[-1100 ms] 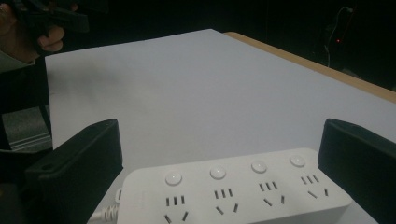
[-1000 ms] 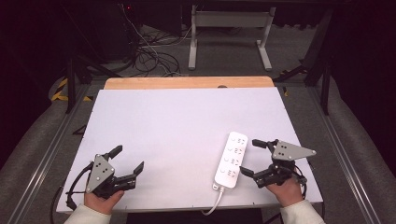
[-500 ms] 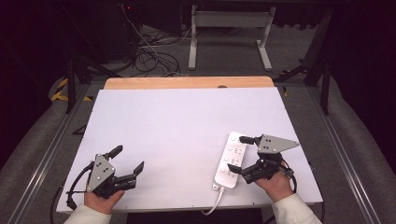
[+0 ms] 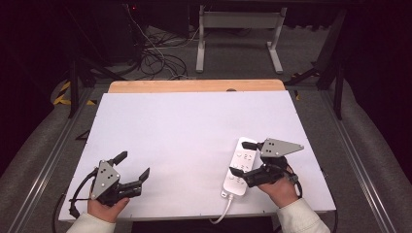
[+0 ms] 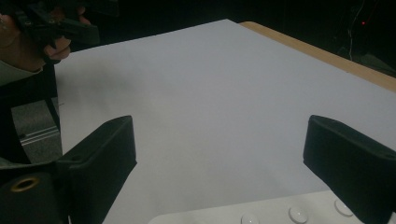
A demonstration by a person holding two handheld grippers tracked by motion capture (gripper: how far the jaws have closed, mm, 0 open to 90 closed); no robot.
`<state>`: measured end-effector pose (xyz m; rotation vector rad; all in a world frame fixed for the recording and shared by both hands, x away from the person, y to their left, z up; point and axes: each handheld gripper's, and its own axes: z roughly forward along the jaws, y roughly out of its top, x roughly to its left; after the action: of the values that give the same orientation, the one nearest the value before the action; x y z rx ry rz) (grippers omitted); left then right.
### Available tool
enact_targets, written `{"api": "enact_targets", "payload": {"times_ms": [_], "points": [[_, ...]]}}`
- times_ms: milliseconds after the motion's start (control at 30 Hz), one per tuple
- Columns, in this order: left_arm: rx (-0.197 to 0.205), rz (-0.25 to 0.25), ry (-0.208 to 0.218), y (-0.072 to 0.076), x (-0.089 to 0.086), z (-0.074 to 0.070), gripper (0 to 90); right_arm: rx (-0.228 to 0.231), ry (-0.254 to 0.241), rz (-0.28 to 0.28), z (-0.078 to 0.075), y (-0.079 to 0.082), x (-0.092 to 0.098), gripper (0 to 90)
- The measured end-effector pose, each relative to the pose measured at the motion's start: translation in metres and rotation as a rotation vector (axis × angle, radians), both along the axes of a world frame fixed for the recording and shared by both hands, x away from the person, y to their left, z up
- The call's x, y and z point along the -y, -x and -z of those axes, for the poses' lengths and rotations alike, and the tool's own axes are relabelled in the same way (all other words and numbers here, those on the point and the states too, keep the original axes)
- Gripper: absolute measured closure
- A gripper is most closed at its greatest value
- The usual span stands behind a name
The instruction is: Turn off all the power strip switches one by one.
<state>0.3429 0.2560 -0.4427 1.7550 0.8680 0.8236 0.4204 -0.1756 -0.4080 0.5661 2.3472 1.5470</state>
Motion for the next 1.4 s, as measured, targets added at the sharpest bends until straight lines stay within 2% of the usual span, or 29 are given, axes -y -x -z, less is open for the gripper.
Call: {"api": "enact_targets", "payload": {"times_ms": [167, 200, 233, 300, 333, 367, 400, 433, 467, 500, 533, 667, 733, 933, 1000, 1067, 1100, 1333, 1400], "points": [[-0.001, 0.002, -0.002, 0.000, 0.000, 0.000, 14.7, 0.000, 0.036, -0.027, -0.005, 0.005, -0.001, 42.7], [-0.001, 0.002, -0.002, 0.000, 0.000, 0.000, 14.7, 0.000, 0.036, -0.027, -0.005, 0.005, -0.001, 42.7], [0.000, 0.001, -0.003, 0.000, 0.000, 0.000, 14.7, 0.000, 0.059, -0.040, -0.007, 0.006, -0.003, 53.4], [-0.001, 0.001, -0.004, 0.000, 0.000, 0.000, 14.7, -0.019, 0.078, -0.051, -0.009, 0.006, -0.004, 62.9], [-0.001, -0.002, -0.002, 0.000, 0.000, 0.000, 14.7, -0.019, 0.078, -0.051, -0.009, 0.006, -0.004, 62.9], [0.001, -0.002, 0.000, 0.000, 0.000, 0.000, 14.7, -0.066, 0.105, -0.079, -0.010, 0.004, -0.006, 75.0], [0.000, -0.002, 0.001, 0.000, 0.000, 0.000, 14.7, -0.088, 0.118, -0.089, -0.011, 0.003, -0.008, 77.8], [0.000, -0.002, -0.001, 0.000, 0.000, 0.000, 14.7, -0.088, 0.118, -0.089, -0.011, 0.003, -0.008, 77.8], [-0.001, -0.003, -0.001, 0.000, 0.000, 0.000, 14.7, -0.113, 0.138, -0.091, -0.013, 0.003, -0.011, 84.4], [0.000, -0.002, -0.003, 0.000, 0.000, 0.000, 14.7, -0.113, 0.138, -0.091, -0.013, 0.003, -0.011, 84.4], [0.000, -0.003, -0.004, 0.000, 0.000, 0.000, 14.7, -0.104, 0.155, -0.077, -0.014, 0.003, -0.012, 90.0], [0.000, 0.000, -0.005, -0.001, -0.001, 0.000, 14.7, -0.099, 0.202, -0.070, -0.015, 0.003, -0.016, 90.0], [-0.004, 0.001, -0.004, -0.001, -0.001, 0.000, 14.7, -0.111, 0.218, -0.063, -0.016, 0.003, -0.017, 90.0], [-0.005, -0.002, 0.000, 0.000, 0.000, 0.000, 14.7, -0.126, 0.302, -0.013, -0.017, 0.002, -0.022, 90.0], [-0.006, -0.002, 0.000, 0.000, 0.000, 0.001, 14.7, -0.165, 0.322, 0.001, -0.016, -0.001, -0.021, 90.0], [-0.007, 0.001, -0.002, -0.001, 0.000, 0.001, 14.7, -0.171, 0.326, 0.000, -0.015, -0.003, -0.021, 90.0], [-0.007, 0.002, -0.002, 0.000, 0.000, 0.001, 14.7, -0.191, 0.335, -0.010, -0.012, -0.005, -0.022, 90.0], [-0.015, 0.003, 0.003, -0.001, -0.001, 0.000, 15.2, -0.253, 0.382, -0.017, 0.002, -0.012, -0.028, 90.0], [-0.016, 0.004, 0.001, -0.001, -0.001, 0.000, 15.4, -0.258, 0.432, -0.010, 0.007, -0.013, -0.032, 90.0]]}}
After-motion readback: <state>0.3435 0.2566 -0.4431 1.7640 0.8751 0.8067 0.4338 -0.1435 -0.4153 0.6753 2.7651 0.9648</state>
